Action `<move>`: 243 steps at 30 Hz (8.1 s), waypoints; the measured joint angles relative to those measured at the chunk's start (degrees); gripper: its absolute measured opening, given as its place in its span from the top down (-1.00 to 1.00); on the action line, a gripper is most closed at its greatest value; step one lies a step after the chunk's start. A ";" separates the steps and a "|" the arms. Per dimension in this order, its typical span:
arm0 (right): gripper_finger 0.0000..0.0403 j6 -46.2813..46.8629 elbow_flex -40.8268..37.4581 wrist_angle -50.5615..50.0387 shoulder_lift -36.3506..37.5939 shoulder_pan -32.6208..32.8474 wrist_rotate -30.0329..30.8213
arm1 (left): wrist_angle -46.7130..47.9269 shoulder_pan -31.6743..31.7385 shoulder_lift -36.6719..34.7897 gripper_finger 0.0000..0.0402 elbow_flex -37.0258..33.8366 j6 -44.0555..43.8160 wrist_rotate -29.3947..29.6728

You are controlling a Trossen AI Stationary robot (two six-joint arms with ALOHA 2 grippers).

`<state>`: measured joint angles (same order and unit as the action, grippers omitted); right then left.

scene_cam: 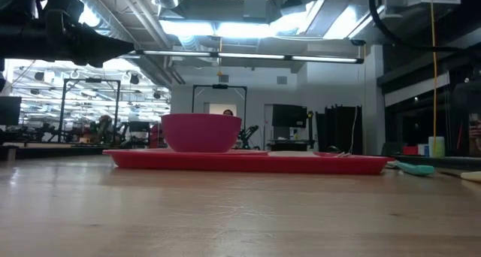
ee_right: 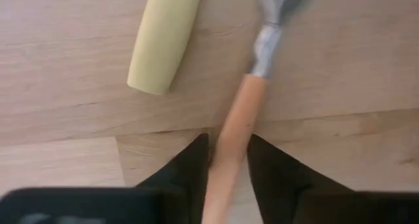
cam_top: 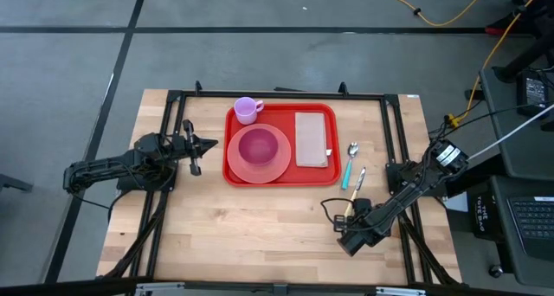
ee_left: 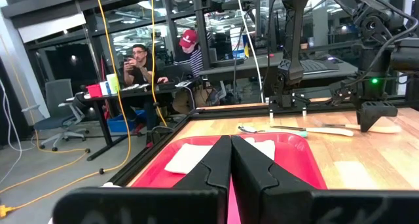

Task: Set up tray
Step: Put the orange fork on top of the brown napkin beside the pink plate

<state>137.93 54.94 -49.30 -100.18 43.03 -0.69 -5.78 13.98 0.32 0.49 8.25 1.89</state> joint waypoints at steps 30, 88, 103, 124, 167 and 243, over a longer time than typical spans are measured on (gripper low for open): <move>0.72 -0.33 6.78 -10.87 1.81 -1.54 1.18 | -0.02 0.01 -0.01 0.98 0.00 0.00 0.00; 0.71 -59.28 6.10 -12.55 22.27 -21.83 24.87 | -0.72 0.01 -0.02 0.98 0.00 -0.13 0.01; 0.71 -70.76 6.10 6.16 21.88 -37.88 23.01 | -0.48 0.00 0.00 0.98 0.00 -1.46 0.00; 0.71 -69.21 21.12 -2.34 6.05 -54.85 10.69 | -0.44 0.00 0.02 0.98 0.00 -1.46 0.04; 0.71 -64.49 18.78 2.16 -7.76 -61.35 7.04 | -0.42 0.00 0.04 0.98 0.02 -1.66 0.00; 0.56 -67.71 16.68 7.48 -10.84 -60.78 8.13 | -0.44 0.02 0.04 0.98 0.02 -7.52 -0.02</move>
<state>70.22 71.61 -41.82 -111.02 -17.76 7.44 -6.22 14.00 0.36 0.51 0.73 1.87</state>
